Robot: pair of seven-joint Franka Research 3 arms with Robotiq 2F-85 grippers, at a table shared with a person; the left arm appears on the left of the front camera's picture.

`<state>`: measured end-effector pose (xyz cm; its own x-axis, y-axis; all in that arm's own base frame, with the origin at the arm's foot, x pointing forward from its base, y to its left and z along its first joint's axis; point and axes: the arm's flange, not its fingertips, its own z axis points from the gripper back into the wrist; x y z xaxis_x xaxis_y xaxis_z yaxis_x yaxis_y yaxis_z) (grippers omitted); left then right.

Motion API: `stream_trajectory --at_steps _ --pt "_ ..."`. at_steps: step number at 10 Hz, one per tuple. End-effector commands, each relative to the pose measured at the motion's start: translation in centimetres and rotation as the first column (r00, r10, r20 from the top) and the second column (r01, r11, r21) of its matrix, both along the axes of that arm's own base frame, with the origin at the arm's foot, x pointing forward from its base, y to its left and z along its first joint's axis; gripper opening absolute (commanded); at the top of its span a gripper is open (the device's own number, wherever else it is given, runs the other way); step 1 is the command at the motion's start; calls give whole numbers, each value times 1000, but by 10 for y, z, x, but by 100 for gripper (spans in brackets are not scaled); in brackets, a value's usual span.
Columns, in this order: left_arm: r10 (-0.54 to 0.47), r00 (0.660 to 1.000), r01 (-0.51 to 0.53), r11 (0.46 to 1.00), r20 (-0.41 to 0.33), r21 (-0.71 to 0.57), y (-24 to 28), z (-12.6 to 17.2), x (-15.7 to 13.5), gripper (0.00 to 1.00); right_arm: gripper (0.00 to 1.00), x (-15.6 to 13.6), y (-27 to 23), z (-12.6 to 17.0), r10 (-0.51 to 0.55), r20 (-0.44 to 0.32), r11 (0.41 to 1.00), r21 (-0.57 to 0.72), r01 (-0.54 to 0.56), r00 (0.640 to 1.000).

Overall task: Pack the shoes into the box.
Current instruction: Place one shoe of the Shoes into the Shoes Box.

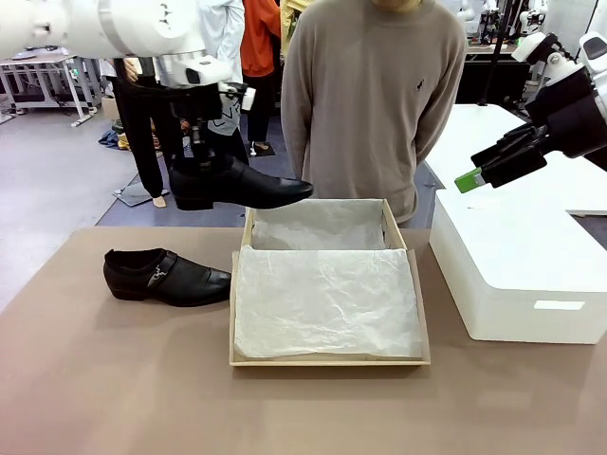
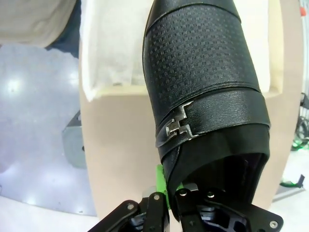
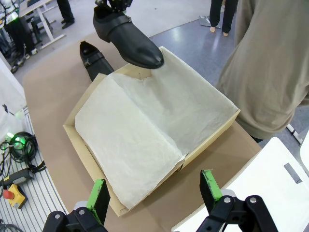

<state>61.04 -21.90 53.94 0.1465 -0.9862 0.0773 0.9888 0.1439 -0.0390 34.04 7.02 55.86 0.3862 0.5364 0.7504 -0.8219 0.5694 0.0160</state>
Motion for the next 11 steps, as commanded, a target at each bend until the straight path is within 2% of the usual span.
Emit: stream_trajectory --at_steps 1,2,5,8,9,10,11 --pt "19 1000 -19 1000 -22 10 -31 11 22 0 100 1 -1 0 -1 1 1000 4 1 1000" --pt "13 999 -14 1000 -35 -11 -51 9 25 0 100 1 -1 0 -1 1 1000 4 1 1000" --pt "-36 999 37 998 16 -51 -88 -11 31 0 100 1 -1 0 -1 1 1000 4 1 1000" --pt "-114 992 117 991 52 -60 -99 -28 33 0 100 1 -1 0 -1 1 1000 4 1 1000" --pt "-133 990 135 989 37 -61 -98 -29 33 0 100 1 -1 0 -1 1 1000 4 1 1000" --pt "-83 996 84 995 22 -55 -103 -38 27 0 100 1 -1 0 -1 1 1000 4 1 1000" --pt "-83 996 84 995 22 -55 -103 -38 27 0 100 1 -1 0 -1 1 1000 4 1 1000"
